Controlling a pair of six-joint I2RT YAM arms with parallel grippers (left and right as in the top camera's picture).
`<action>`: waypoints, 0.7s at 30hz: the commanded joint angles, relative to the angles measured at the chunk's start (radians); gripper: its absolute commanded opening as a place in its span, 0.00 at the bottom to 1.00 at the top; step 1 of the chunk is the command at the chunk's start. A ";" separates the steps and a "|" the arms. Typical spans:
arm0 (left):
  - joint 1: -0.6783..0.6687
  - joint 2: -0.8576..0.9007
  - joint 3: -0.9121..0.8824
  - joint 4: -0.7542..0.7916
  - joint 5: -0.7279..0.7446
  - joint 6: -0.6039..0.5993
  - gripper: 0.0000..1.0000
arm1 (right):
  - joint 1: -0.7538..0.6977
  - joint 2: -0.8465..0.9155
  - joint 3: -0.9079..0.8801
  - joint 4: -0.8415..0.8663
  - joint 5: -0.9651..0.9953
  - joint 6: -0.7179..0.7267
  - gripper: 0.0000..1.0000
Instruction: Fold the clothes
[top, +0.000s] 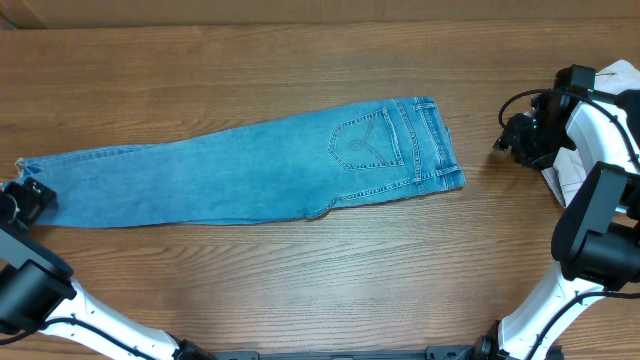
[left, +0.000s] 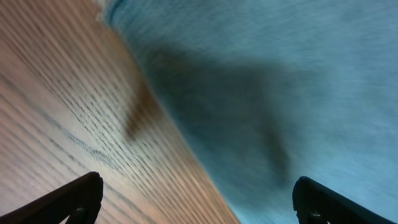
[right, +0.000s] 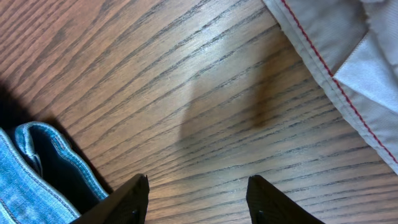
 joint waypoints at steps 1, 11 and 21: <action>0.017 -0.010 -0.062 0.088 0.066 0.003 1.00 | 0.004 -0.038 0.026 0.002 0.005 -0.001 0.55; -0.039 -0.010 -0.238 0.454 0.320 0.059 1.00 | 0.028 -0.038 0.024 -0.002 0.005 -0.001 0.55; -0.078 -0.010 -0.278 0.503 0.323 0.058 0.36 | 0.043 -0.038 0.024 -0.002 0.006 -0.001 0.55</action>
